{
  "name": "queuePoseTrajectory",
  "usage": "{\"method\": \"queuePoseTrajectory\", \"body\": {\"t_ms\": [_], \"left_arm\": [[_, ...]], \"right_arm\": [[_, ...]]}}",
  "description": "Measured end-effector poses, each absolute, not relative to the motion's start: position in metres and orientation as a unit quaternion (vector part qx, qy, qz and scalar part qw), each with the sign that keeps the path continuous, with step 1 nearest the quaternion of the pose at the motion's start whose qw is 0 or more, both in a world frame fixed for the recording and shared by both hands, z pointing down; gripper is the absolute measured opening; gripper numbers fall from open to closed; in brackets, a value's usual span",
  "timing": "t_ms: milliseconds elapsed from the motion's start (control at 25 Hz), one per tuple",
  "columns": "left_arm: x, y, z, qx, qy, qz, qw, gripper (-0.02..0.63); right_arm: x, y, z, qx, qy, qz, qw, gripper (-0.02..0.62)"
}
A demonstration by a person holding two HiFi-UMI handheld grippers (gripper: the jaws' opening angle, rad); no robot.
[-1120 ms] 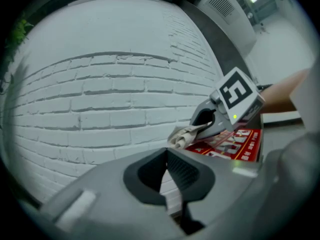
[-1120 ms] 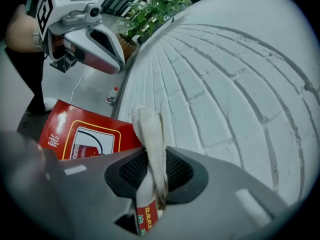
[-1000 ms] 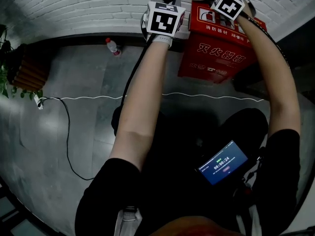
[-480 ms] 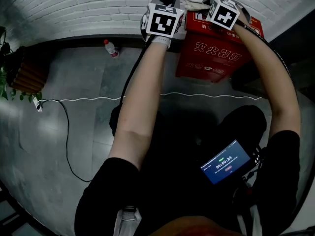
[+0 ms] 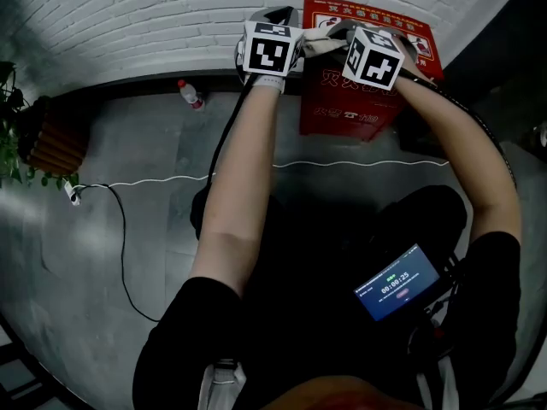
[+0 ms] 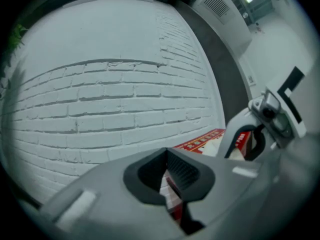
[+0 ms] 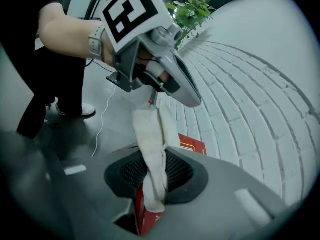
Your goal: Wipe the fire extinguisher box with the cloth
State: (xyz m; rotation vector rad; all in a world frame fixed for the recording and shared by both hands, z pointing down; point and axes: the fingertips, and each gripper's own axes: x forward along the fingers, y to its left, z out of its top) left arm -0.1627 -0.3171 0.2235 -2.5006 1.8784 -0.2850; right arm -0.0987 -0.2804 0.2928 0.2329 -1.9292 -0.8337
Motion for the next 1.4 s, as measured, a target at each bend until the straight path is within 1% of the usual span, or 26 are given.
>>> {"method": "queuePoseTrajectory", "body": {"t_ms": [280, 400, 520, 640, 760, 880, 1000, 1080, 1200, 1280, 1400], "left_arm": [[-0.145, -0.31, 0.233, -0.798, 0.594, -0.106, 0.0, 0.003], [-0.131, -0.302, 0.226, -0.806, 0.582, -0.102, 0.016, 0.003], [-0.115, -0.292, 0.209, -0.82, 0.564, -0.089, 0.042, 0.003], [-0.106, -0.279, 0.194, -0.829, 0.552, -0.066, 0.052, 0.003], [-0.096, -0.259, 0.184, -0.846, 0.531, -0.022, 0.044, 0.003], [-0.078, -0.235, 0.179, -0.864, 0.502, 0.017, 0.045, 0.003], [-0.05, -0.211, 0.177, -0.886, 0.459, 0.052, 0.039, 0.003], [-0.03, -0.196, 0.183, -0.901, 0.429, 0.055, 0.044, 0.003], [-0.006, -0.185, 0.204, -0.916, 0.397, 0.032, 0.051, 0.003], [0.001, -0.185, 0.22, -0.921, 0.388, 0.015, 0.038, 0.003], [0.002, -0.187, 0.228, -0.922, 0.386, 0.01, 0.022, 0.003]], "right_arm": [[-0.085, -0.242, 0.31, 0.077, -0.823, -0.332, 0.454, 0.084], [-0.076, -0.214, 0.319, 0.062, -0.845, -0.312, 0.431, 0.084], [-0.059, -0.192, 0.317, 0.07, -0.876, -0.279, 0.388, 0.084], [-0.034, -0.186, 0.298, 0.108, -0.915, -0.229, 0.315, 0.084], [-0.002, -0.192, 0.254, 0.173, -0.948, -0.168, 0.207, 0.086], [0.031, -0.199, 0.218, 0.222, -0.968, -0.075, 0.094, 0.087], [0.05, -0.197, 0.209, 0.234, -0.972, -0.016, 0.019, 0.087], [0.058, -0.197, 0.215, 0.244, -0.97, -0.015, -0.001, 0.088], [0.068, -0.199, 0.23, 0.247, -0.969, -0.004, -0.011, 0.087], [0.068, -0.195, 0.239, 0.234, -0.972, 0.013, -0.012, 0.089], [0.064, -0.187, 0.241, 0.219, -0.976, 0.003, -0.008, 0.089]]}}
